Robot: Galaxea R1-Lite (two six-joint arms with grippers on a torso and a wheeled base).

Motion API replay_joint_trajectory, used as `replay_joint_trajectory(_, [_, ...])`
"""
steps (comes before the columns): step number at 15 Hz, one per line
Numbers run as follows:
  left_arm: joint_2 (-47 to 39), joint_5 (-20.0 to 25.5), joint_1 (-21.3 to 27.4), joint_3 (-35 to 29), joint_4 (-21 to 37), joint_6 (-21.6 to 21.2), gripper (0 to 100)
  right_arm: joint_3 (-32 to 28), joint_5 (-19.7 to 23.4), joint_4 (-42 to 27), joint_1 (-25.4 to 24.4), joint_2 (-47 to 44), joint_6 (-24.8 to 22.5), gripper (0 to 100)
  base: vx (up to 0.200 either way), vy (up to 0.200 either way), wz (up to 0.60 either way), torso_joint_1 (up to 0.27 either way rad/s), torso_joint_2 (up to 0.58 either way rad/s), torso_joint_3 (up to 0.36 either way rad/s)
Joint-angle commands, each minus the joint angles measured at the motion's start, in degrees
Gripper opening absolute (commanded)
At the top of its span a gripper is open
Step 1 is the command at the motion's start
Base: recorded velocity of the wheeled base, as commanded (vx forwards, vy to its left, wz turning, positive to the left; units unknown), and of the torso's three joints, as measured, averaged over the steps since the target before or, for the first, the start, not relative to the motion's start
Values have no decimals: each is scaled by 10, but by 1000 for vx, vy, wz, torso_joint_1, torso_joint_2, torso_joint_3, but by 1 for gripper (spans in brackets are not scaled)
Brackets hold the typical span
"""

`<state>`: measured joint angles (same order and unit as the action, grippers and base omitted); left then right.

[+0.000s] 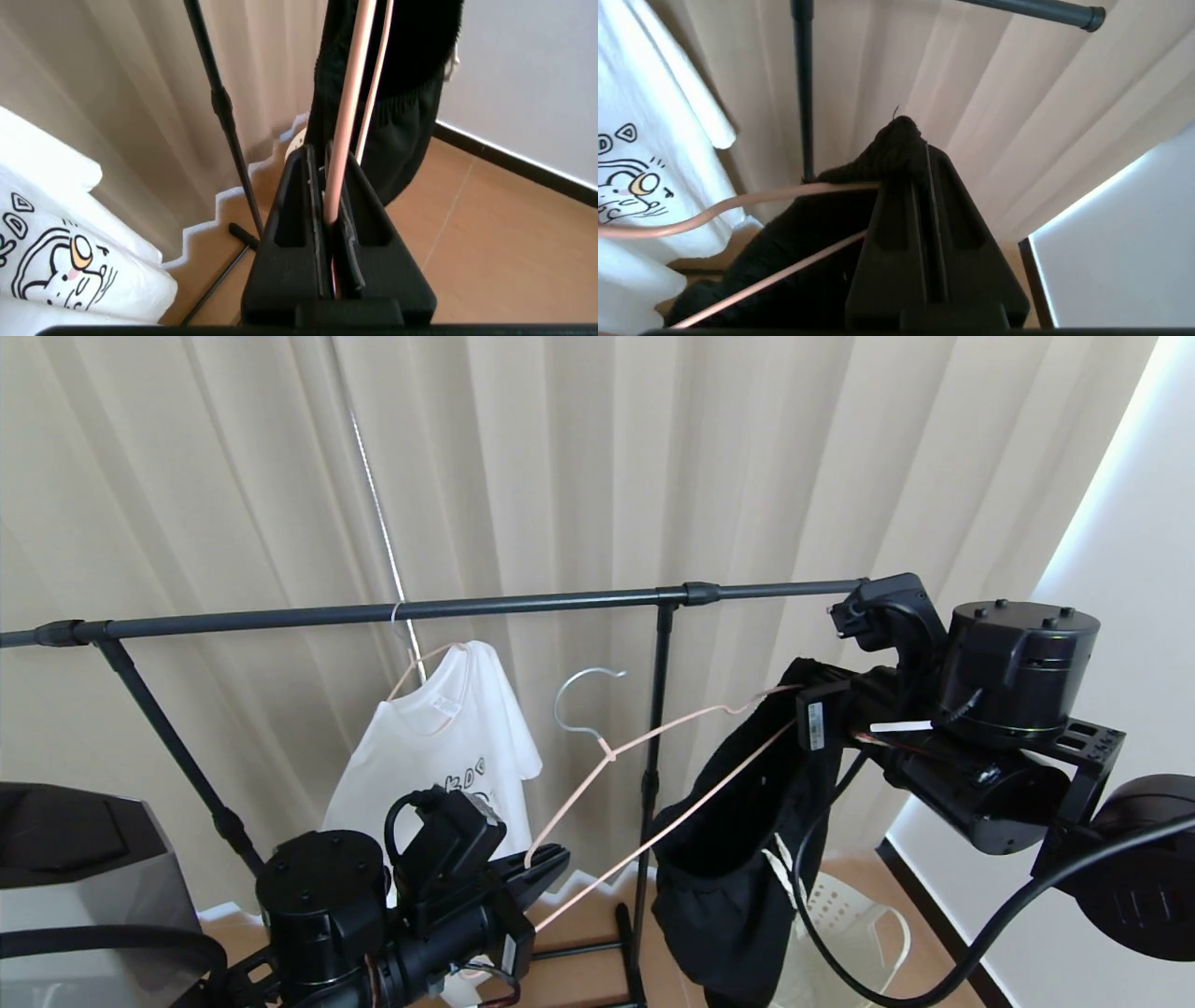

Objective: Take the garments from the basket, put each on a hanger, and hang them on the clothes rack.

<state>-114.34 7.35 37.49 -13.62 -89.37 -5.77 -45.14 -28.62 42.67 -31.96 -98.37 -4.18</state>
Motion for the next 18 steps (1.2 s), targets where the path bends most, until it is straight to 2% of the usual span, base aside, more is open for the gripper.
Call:
replay_joint_trajectory(1, [-15, -16, 9, -14, 0, 4, 0, 2, -4, 0, -25, 1, 4, 0, 0, 0, 0, 0, 0, 0])
replay_joint_trajectory(12, [-19, -16, 9, -16, -1, 4, 0, 5, -50, 3, -191, 0, 47, 0, 0, 0, 0, 0, 0, 0])
replay_joint_trajectory(18, [-22, -16, 9, -17, -1, 4, 0, -6, -51, 2, -260, -1, 84, 0, 0, 0, 0, 0, 0, 0])
